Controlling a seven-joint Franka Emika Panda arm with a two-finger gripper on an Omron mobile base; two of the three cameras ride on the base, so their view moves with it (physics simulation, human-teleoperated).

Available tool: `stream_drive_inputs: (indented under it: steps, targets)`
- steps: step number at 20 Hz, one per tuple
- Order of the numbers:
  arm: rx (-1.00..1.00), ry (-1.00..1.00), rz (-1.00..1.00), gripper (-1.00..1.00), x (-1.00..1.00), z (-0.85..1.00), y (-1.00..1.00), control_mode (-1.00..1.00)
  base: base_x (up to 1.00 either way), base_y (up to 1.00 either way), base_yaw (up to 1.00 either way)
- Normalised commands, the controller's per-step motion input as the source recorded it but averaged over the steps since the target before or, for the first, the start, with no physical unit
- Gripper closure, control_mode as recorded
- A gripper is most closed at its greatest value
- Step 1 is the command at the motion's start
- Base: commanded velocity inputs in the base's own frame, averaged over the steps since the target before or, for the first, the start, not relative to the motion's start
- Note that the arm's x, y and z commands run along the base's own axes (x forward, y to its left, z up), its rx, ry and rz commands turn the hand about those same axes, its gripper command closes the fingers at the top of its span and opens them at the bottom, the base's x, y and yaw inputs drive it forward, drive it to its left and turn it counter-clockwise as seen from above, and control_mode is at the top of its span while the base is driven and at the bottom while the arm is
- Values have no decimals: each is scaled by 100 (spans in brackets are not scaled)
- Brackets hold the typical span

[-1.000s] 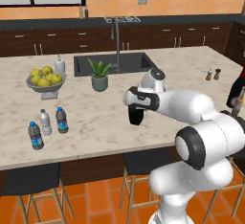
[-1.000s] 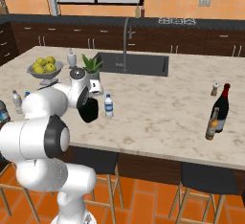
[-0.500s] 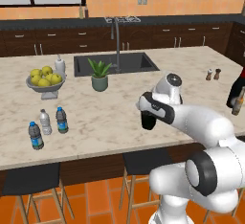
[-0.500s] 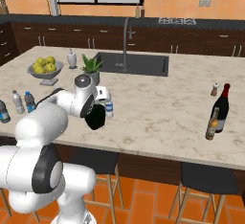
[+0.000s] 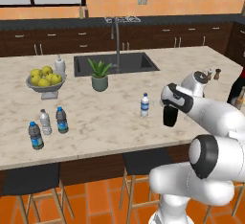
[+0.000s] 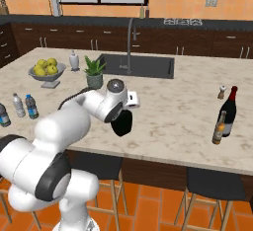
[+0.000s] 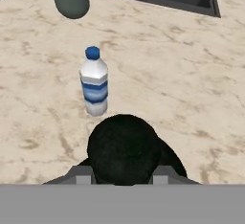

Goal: Move the plastic bottles in the middle to the plastics group, and the glass bottles in the middle to the glass group.

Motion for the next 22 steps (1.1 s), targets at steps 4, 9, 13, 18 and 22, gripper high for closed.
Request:
stream_drive_inputs:
  steps: [4,9,13,18,22]
  targets:
    - [0,2,0,100,10,12,-100,-100,0,0,0]
    - [0,1,0,100,28,9,-100,-100,0,0,0]
    - [0,2,0,100,42,3,-100,-100,0,0,0]
    - [0,1,1,100,34,0,-83,-100,0,0,0]
    - [0,0,5,100,15,0,-24,-100,0,0,0]
